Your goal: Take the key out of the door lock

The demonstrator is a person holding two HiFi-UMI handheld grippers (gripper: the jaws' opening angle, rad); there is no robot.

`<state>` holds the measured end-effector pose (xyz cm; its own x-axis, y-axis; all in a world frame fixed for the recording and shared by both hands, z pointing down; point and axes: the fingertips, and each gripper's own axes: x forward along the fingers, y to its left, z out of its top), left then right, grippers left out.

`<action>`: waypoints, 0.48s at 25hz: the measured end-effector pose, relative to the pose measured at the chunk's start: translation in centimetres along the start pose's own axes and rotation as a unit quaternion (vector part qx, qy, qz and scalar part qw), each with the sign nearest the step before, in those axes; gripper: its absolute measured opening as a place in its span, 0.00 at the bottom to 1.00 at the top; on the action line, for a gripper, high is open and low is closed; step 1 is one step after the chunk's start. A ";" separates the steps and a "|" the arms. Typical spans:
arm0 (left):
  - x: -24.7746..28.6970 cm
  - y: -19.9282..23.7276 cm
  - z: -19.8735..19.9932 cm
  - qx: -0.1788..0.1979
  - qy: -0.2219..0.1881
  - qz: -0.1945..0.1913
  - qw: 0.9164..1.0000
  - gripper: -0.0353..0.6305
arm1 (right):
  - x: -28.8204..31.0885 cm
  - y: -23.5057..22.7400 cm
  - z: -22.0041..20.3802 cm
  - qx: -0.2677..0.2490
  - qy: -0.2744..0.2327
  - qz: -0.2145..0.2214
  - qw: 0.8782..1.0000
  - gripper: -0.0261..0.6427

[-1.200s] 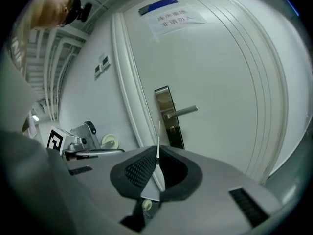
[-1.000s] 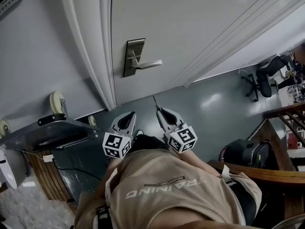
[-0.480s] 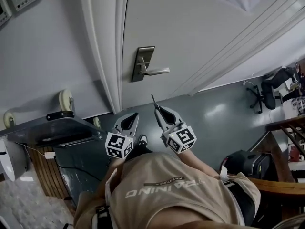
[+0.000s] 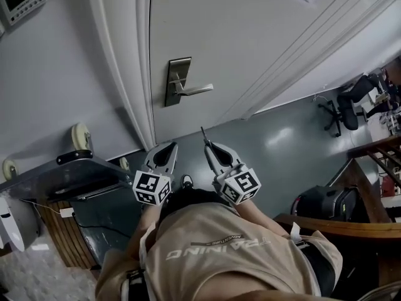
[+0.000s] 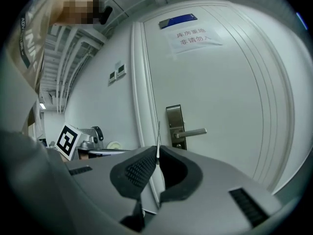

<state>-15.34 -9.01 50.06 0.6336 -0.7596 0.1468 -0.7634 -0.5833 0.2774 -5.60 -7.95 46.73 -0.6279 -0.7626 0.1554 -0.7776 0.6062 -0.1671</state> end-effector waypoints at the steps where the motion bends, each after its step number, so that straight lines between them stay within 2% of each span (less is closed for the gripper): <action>1: -0.1 -0.2 -0.1 0.000 0.000 -0.002 1.000 0.07 | -0.3 -0.1 0.0 0.001 -0.002 -0.003 1.000 0.07; 5: -0.3 -1.0 -1.4 -0.015 0.004 0.005 1.000 0.07 | -1.5 -0.3 -1.0 0.009 0.009 -0.007 1.000 0.07; 7: -0.2 -1.3 -1.6 -0.020 0.005 0.009 1.000 0.07 | -2.2 -0.1 -0.7 -0.003 0.007 -0.001 1.000 0.07; 9: 0.1 -1.8 -1.4 -0.016 0.002 0.012 1.000 0.07 | -2.7 -0.2 -0.3 -0.024 0.002 0.007 1.000 0.07; 12: 0.7 -3.2 -0.5 0.002 -0.006 0.020 1.000 0.07 | -3.0 -0.9 -0.2 -0.027 -0.001 0.028 0.999 0.07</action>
<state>-12.42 -7.51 49.79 0.6005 -0.7862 0.1457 -0.7889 -0.5529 0.2681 -3.05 -6.12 46.61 -0.6705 -0.7276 0.1450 -0.7419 0.6592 -0.1227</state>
